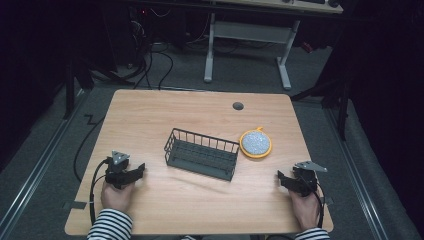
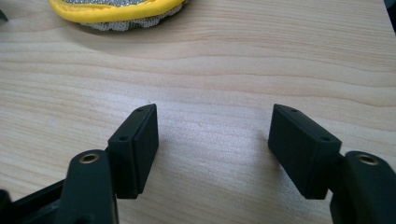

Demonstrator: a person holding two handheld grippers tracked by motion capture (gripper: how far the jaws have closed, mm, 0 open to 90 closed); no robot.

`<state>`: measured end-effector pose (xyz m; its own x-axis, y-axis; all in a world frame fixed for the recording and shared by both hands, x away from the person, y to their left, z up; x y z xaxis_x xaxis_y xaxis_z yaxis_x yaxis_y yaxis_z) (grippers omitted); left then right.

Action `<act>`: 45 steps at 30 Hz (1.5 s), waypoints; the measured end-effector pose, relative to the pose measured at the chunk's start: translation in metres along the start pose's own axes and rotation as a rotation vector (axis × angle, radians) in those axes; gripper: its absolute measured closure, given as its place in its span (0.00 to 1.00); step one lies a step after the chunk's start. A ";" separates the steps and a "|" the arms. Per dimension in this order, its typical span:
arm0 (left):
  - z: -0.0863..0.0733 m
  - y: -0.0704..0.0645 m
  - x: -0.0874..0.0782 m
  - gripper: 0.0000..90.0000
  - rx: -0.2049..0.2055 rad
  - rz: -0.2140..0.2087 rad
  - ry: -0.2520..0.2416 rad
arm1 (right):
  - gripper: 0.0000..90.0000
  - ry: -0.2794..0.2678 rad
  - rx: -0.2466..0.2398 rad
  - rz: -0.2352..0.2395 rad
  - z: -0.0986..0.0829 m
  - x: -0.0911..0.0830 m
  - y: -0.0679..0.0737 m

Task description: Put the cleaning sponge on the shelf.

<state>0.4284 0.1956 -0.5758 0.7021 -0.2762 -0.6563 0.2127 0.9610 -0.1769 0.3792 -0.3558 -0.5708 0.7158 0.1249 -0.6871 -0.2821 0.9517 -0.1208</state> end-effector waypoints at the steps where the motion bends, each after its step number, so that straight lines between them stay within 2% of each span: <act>1: 0.000 0.001 0.000 0.38 -0.004 -0.006 0.001 | 0.37 -0.002 0.004 0.002 0.000 0.000 0.000; 3: 0.000 0.001 0.000 0.38 -0.016 -0.012 -0.003 | 0.39 0.009 0.013 0.010 0.001 -0.001 -0.001; 7: 0.000 0.001 0.000 0.38 -0.010 -0.009 0.002 | 0.40 0.000 0.073 0.062 0.005 -0.004 -0.001; 12: 0.000 0.000 0.000 0.38 -0.004 0.000 -0.001 | 0.42 0.018 0.055 0.077 0.015 -0.006 0.003; 16: 0.000 0.000 0.000 0.37 0.001 -0.001 0.002 | 0.42 0.009 0.030 0.089 0.027 -0.009 0.006; 21: 0.000 -0.001 0.001 0.36 0.014 0.005 0.005 | 0.42 -0.015 0.044 0.123 0.044 -0.009 0.009; 25: 0.000 -0.002 0.001 0.36 0.017 0.006 0.005 | 0.43 -0.024 0.024 0.128 0.058 -0.007 0.011; 33: -0.001 -0.002 0.001 0.35 0.024 0.011 0.007 | 0.44 -0.018 0.014 0.122 0.089 0.007 0.015; 37: -0.001 -0.003 0.001 0.35 0.029 0.015 0.007 | 0.44 -0.006 0.021 0.120 0.098 0.014 0.014; 42: -0.001 -0.003 0.001 0.35 0.041 0.024 0.011 | 0.44 0.004 0.051 0.118 0.112 0.029 0.009; 45: -0.001 -0.003 0.001 0.35 0.041 0.024 0.011 | 0.45 0.020 0.047 0.110 0.119 0.038 0.008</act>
<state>0.4281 0.1919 -0.5768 0.6998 -0.2522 -0.6683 0.2234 0.9659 -0.1306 0.4798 -0.3100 -0.5129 0.6692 0.2241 -0.7085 -0.3275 0.9448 -0.0105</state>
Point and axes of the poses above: each handheld gripper's, and its own axes: x roughly forward along the jaws, z roughly out of its top, y roughly to its left, the point moved 6 cm from there along x, roughly forward along the jaws, and after that the axes turned 9 degrees about -x, right-handed, at the moved point
